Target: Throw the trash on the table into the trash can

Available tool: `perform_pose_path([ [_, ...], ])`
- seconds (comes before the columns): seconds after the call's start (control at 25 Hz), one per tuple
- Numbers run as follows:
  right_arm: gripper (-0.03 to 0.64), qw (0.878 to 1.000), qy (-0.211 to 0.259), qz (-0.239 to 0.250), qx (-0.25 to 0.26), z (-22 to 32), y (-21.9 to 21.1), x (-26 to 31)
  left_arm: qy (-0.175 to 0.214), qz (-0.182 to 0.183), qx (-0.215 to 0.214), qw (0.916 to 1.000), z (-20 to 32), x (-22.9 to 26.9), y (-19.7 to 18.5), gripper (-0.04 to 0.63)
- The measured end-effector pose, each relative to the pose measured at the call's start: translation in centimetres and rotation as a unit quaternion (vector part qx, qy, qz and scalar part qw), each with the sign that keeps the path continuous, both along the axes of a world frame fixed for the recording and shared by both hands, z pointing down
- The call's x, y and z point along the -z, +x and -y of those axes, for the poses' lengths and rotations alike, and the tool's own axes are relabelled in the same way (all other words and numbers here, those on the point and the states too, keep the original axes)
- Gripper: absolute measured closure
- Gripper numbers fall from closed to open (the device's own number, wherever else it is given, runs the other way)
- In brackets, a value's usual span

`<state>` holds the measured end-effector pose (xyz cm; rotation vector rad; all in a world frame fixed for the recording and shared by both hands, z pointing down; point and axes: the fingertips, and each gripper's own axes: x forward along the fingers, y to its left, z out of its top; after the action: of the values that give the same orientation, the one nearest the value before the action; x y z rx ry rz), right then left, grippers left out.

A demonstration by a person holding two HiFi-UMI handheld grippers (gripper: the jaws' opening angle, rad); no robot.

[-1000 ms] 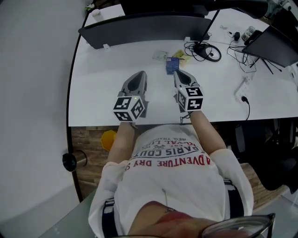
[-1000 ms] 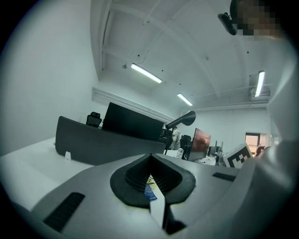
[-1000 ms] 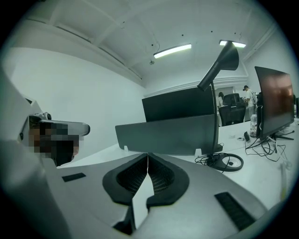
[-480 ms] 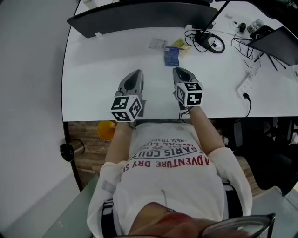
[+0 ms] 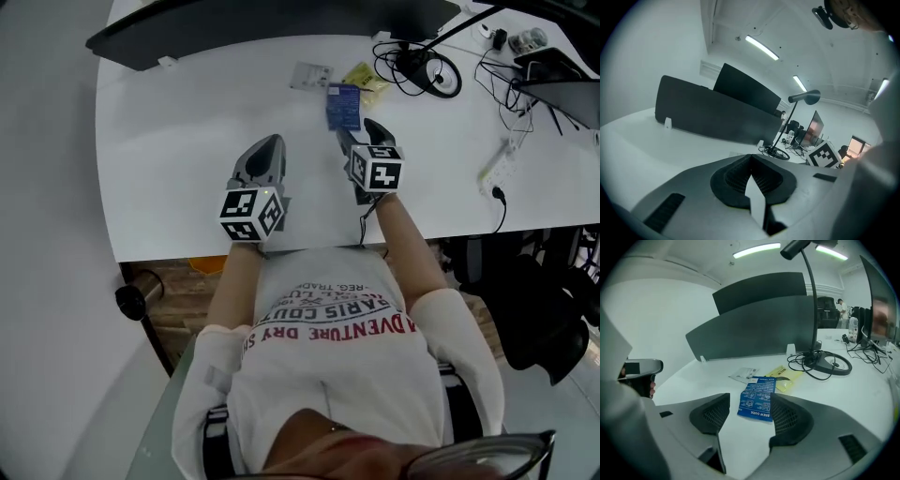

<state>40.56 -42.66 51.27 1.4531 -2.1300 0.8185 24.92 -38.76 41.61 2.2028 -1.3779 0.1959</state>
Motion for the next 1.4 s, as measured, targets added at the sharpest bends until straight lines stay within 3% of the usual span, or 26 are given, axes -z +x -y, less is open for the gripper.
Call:
perform_pose_path([
  [0.32, 0.357, 0.997, -0.07, -0.036, -0.026, 4.3, 0.7, -6.2, -0.037, 0.006, -0.017, 0.9992, 4.2, -3.9, 0.0, 0.572],
  [0.52, 0.389, 0.995, -0.073, -0.069, -0.027, 4.3, 1.2, -6.9, -0.056, 0.006, -0.024, 0.9981, 4.6, -5.3, -0.2, 0.572],
  [0.6, 0.469, 0.995, -0.075, -0.055, -0.028, 4.2, 1.5, -7.0, -0.06, 0.005, -0.021, 0.998, 4.4, -5.5, -0.3, 0.572],
  [0.8, 0.574, 0.997, -0.073, 0.004, -0.024, 3.3, 1.1, -6.0, -0.048, -0.002, -0.01, 0.9988, 2.9, -4.3, -0.7, 0.572],
  [1.0, 0.586, 0.998, -0.04, 0.034, -0.02, 1.2, 0.3, -2.0, -0.034, -0.006, 0.016, 0.9993, -0.9, -2.8, -1.8, 0.572],
  [1.2, 0.586, 0.997, -0.011, 0.075, 0.022, -1.8, -2.8, 2.3, -0.013, -0.013, 0.069, 0.9974, -5.6, -1.1, -3.6, 0.572],
  [1.4, 0.586, 0.989, 0.011, 0.08, 0.122, -5.8, -9.9, 5.1, 0.0, -0.005, 0.138, 0.9905, -10.6, 0.1, -7.7, 0.572],
])
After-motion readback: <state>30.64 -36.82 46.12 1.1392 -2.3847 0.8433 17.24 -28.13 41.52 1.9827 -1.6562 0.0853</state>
